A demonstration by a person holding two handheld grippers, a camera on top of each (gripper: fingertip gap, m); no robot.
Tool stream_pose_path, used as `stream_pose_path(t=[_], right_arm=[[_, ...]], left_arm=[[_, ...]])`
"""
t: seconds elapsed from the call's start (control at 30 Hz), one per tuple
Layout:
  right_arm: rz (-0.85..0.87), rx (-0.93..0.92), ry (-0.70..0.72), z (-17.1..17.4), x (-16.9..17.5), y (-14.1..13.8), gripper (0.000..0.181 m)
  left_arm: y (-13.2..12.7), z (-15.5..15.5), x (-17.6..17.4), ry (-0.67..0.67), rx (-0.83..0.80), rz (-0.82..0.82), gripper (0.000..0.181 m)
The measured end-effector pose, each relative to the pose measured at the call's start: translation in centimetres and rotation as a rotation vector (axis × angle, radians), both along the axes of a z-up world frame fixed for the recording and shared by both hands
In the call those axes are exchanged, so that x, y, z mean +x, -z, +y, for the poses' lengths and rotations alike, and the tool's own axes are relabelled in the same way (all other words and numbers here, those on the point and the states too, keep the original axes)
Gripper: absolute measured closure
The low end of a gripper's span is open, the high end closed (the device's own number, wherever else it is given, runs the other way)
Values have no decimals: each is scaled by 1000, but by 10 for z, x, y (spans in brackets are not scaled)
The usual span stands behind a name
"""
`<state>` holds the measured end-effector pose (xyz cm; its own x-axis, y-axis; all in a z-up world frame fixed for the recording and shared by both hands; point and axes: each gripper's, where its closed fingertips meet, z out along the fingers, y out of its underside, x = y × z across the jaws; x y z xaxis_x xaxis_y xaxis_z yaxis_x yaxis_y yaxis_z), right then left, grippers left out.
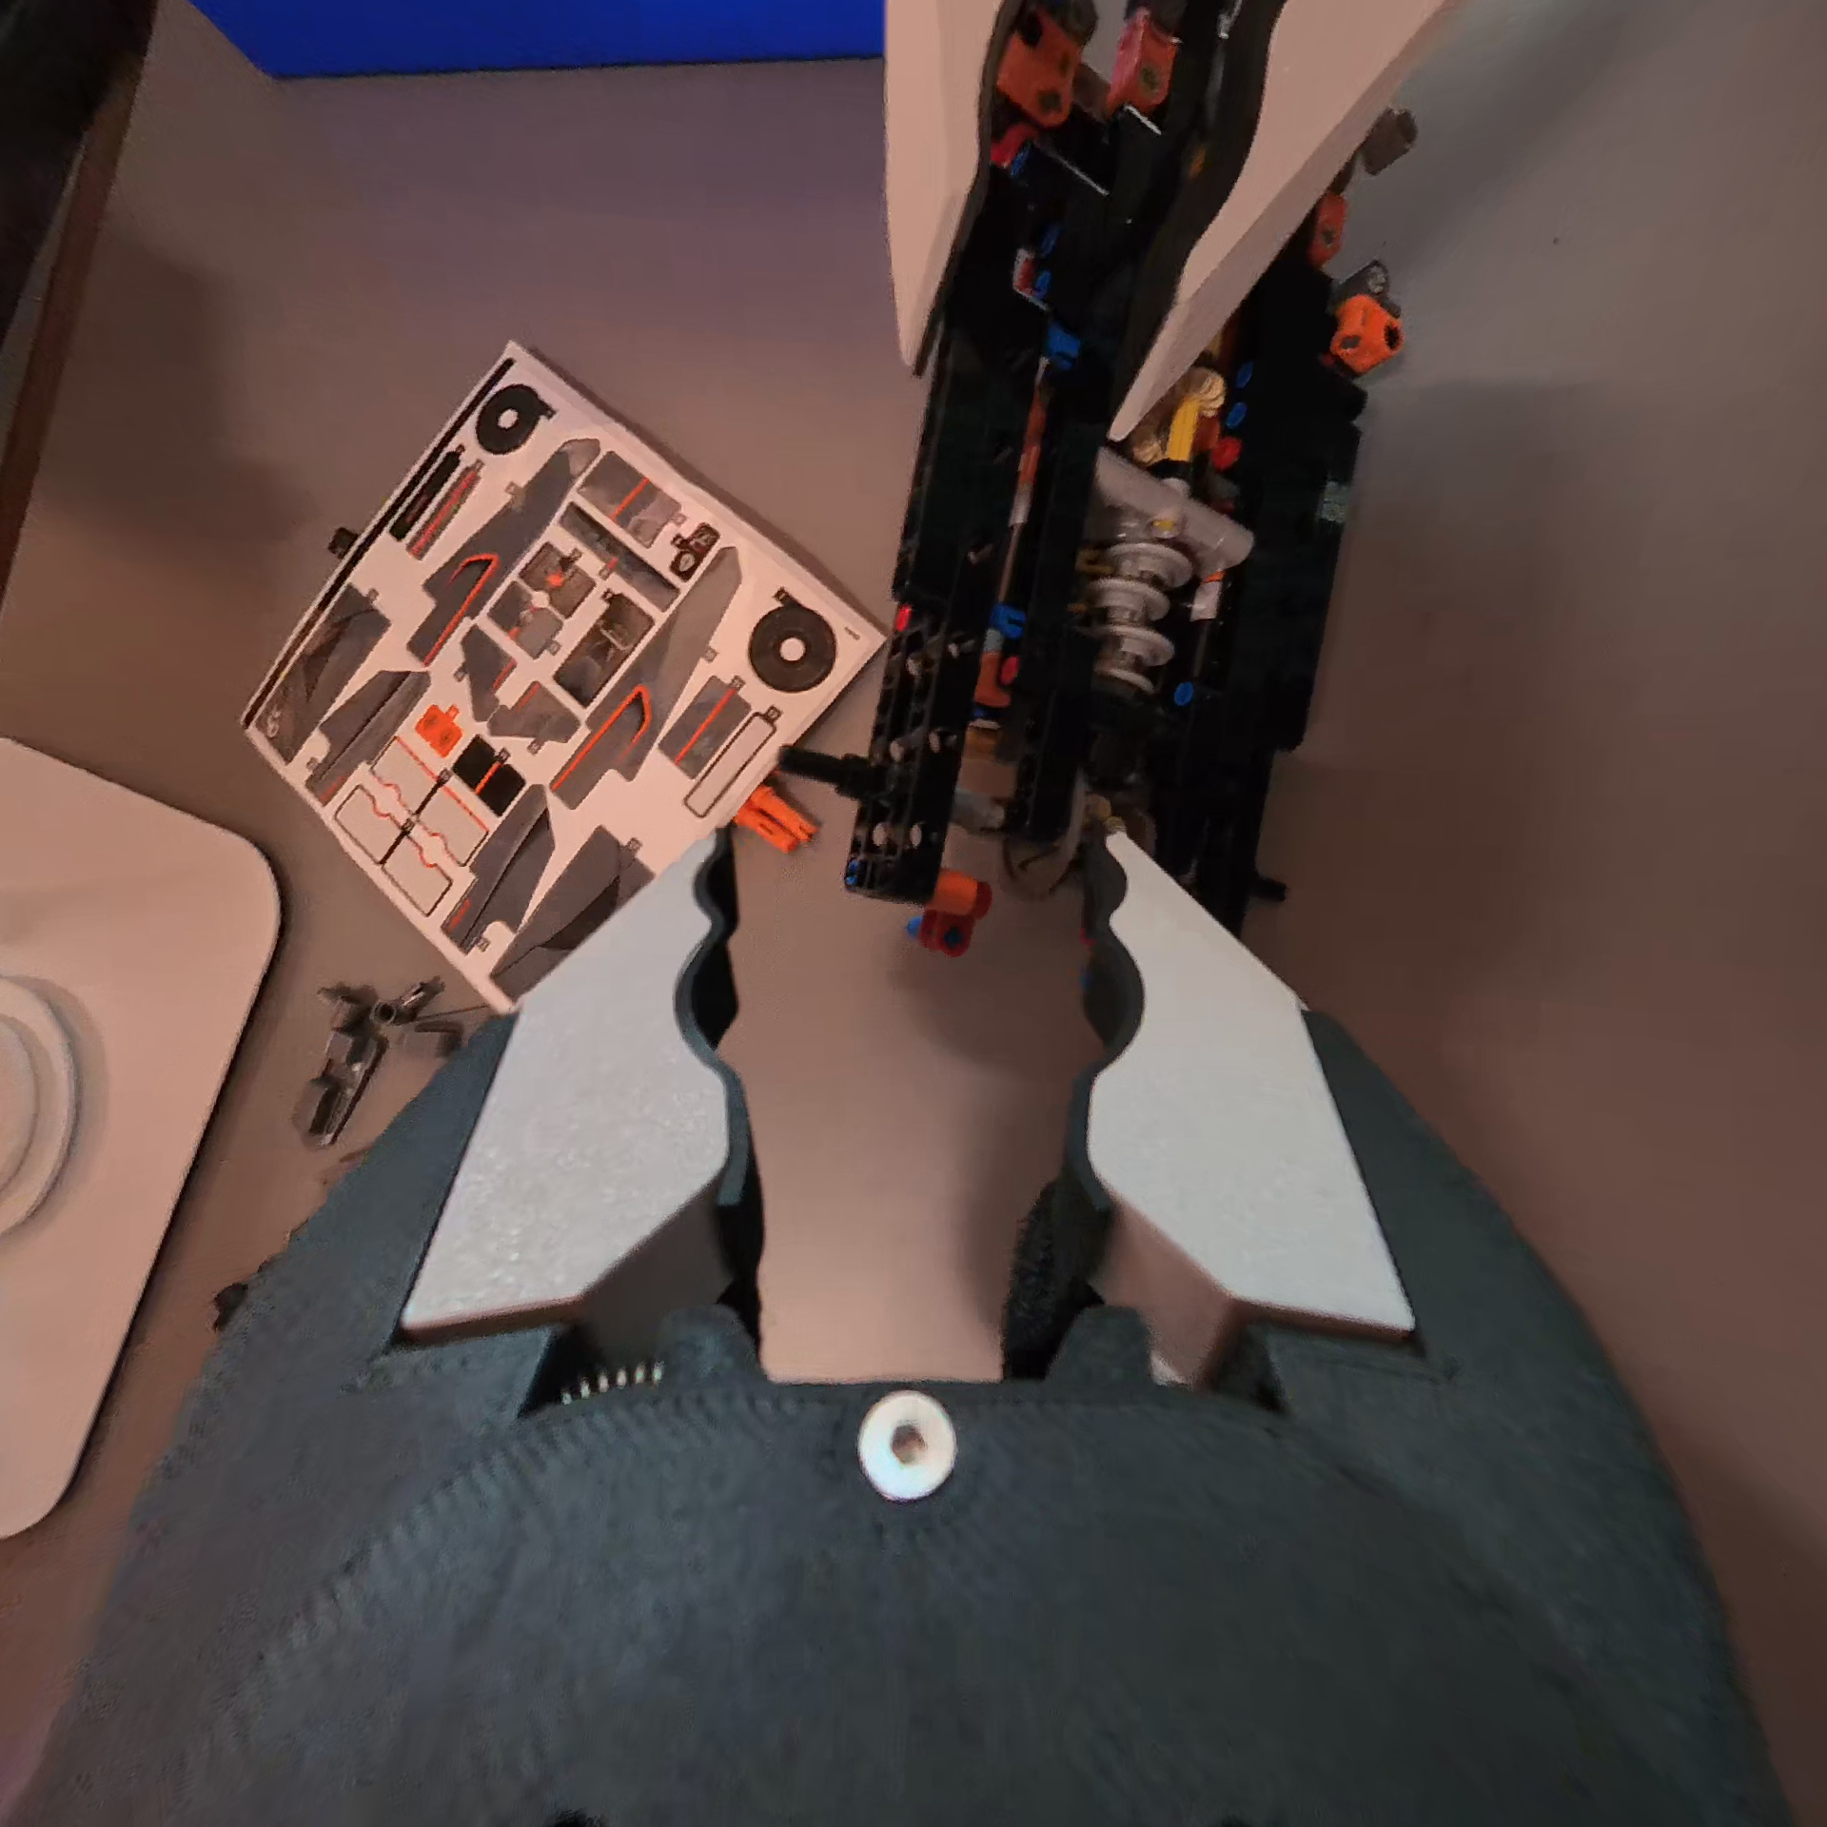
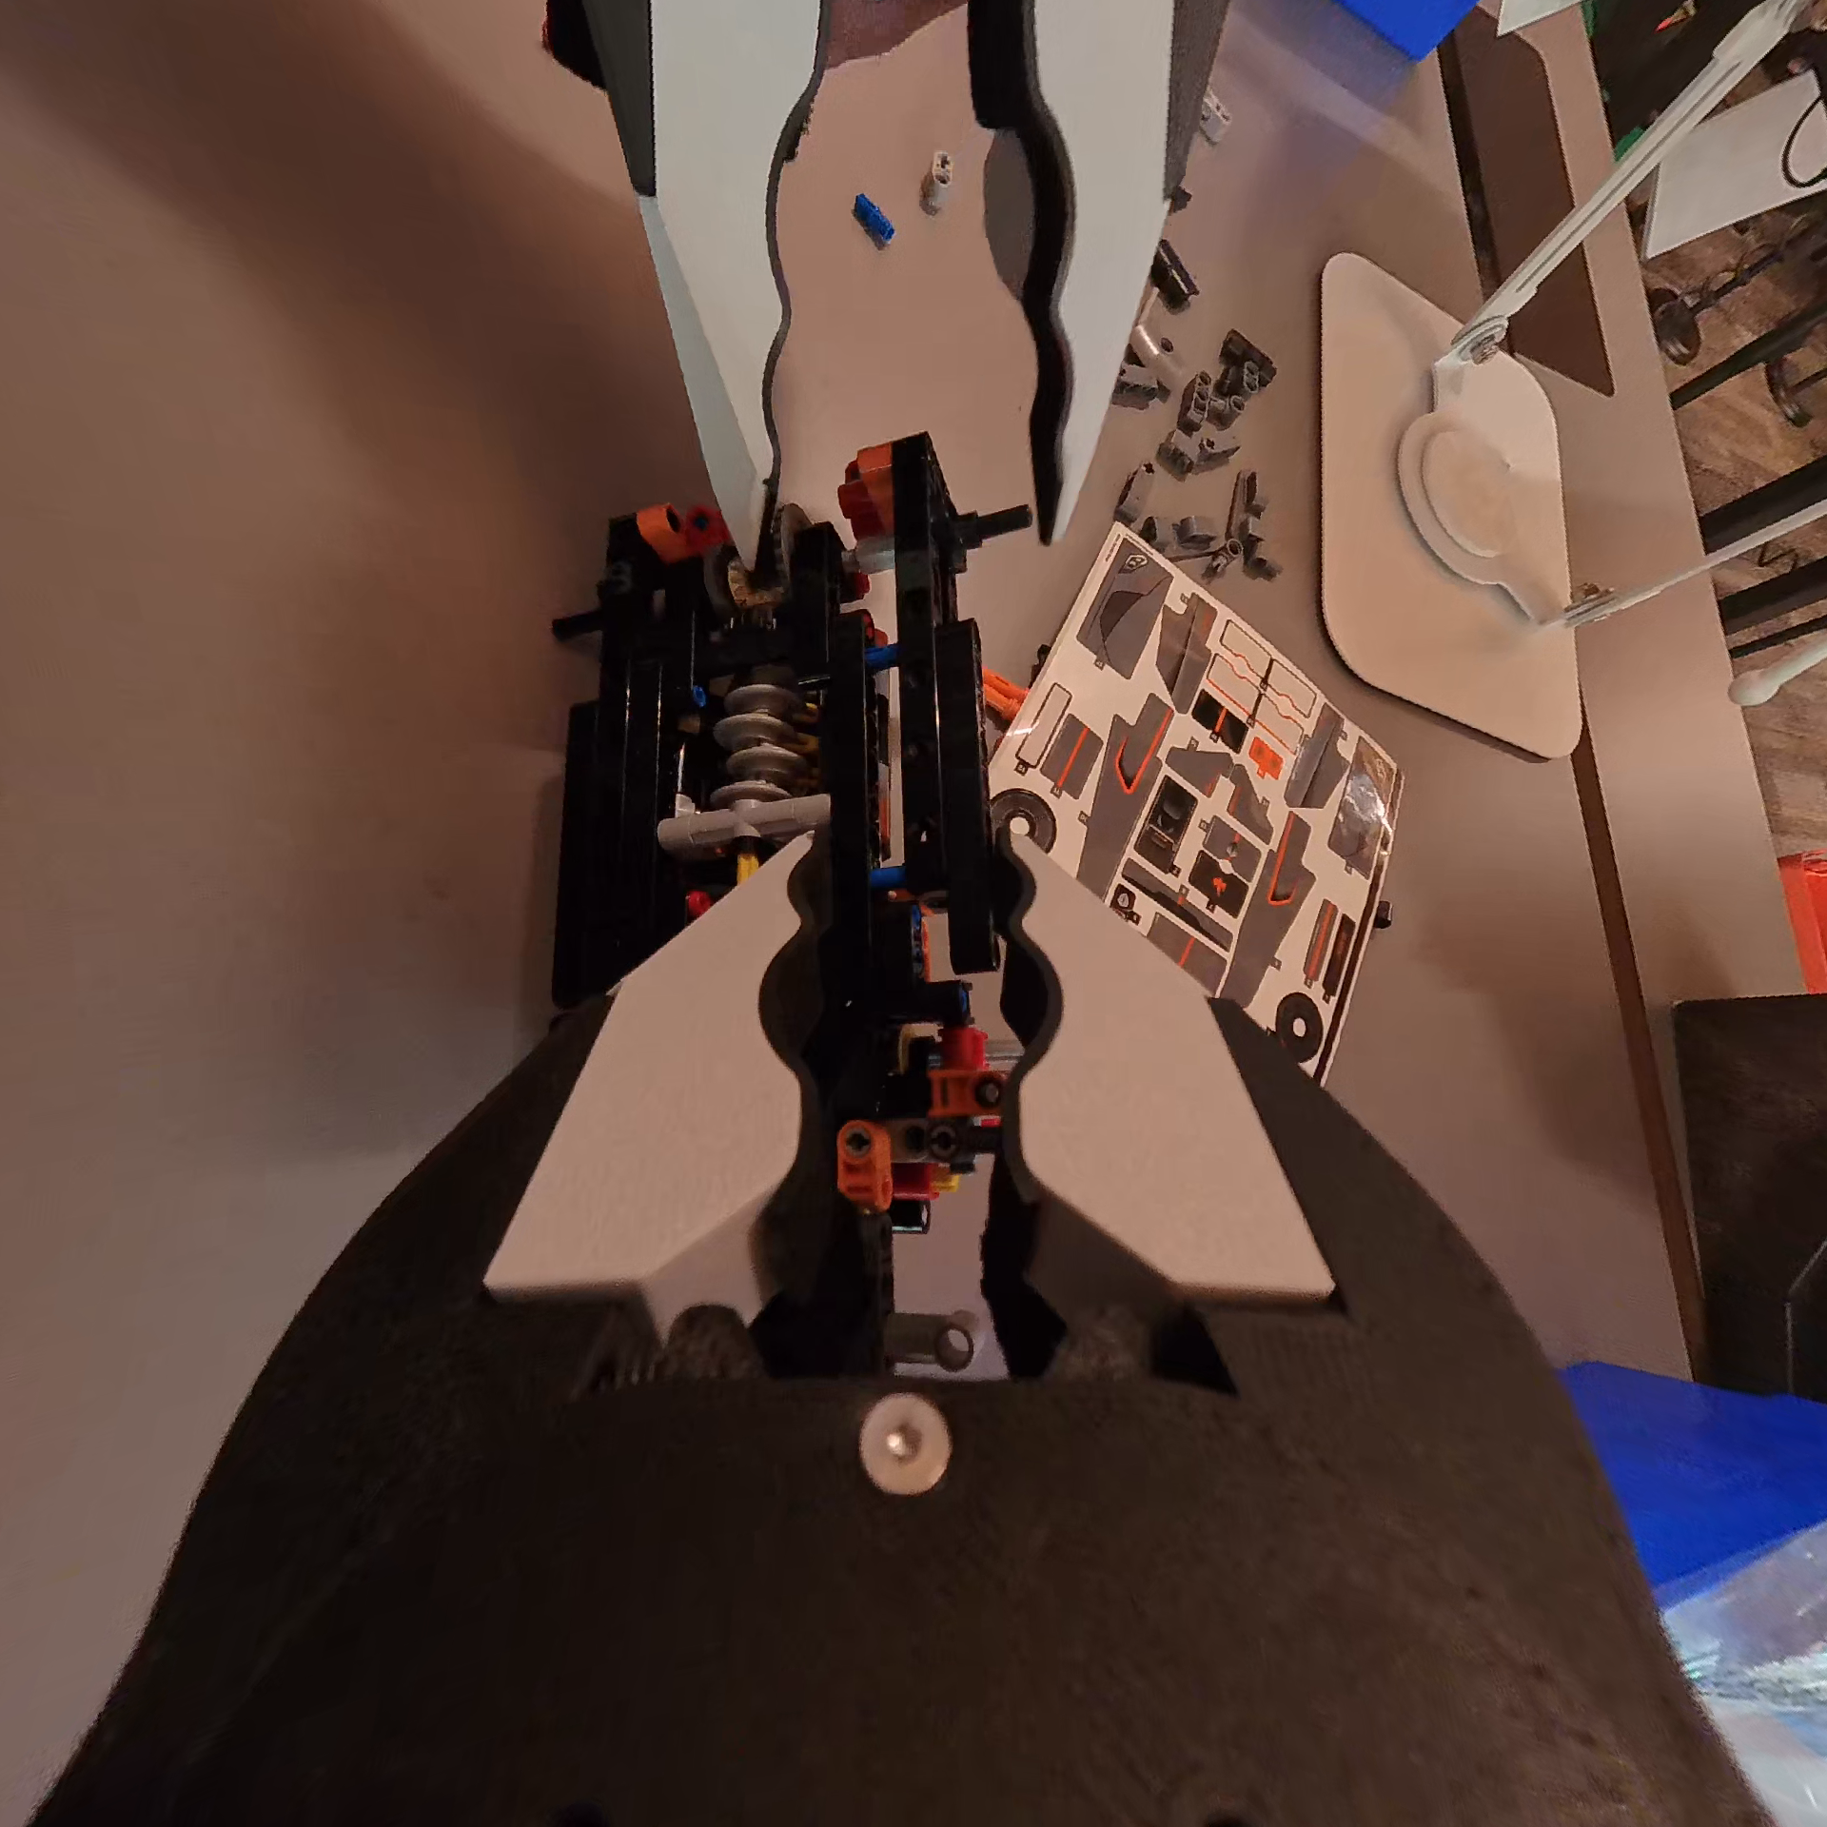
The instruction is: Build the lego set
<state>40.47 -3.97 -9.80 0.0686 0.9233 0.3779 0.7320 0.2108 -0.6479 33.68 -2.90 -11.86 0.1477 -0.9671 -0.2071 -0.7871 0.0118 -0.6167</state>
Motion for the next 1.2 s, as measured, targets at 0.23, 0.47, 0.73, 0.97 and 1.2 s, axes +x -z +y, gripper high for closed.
stream_pose_path(t=[0.23, 0.47, 0.73, 0.97, 1.2], right_arm=[[2, -3, -1, 0, 0, 0, 151], [4, -8, -1, 0, 1, 0, 151], [3, -6, -2, 0, 0, 0, 151], [4, -7, -3, 0, 0, 0, 151], [5, -5, 0, 1, 0, 0, 151]], left_arm=[[-1, -3, 9, 70, 76, 30, 113], [0, -8, 3, 94, 39, 44, 130], [-3, -2, -1, 71, 68, 50, 118], [-9, 1, 7, 104, 181, 62, 110], [-5, -2, 8, 122, 172, 82, 124]])
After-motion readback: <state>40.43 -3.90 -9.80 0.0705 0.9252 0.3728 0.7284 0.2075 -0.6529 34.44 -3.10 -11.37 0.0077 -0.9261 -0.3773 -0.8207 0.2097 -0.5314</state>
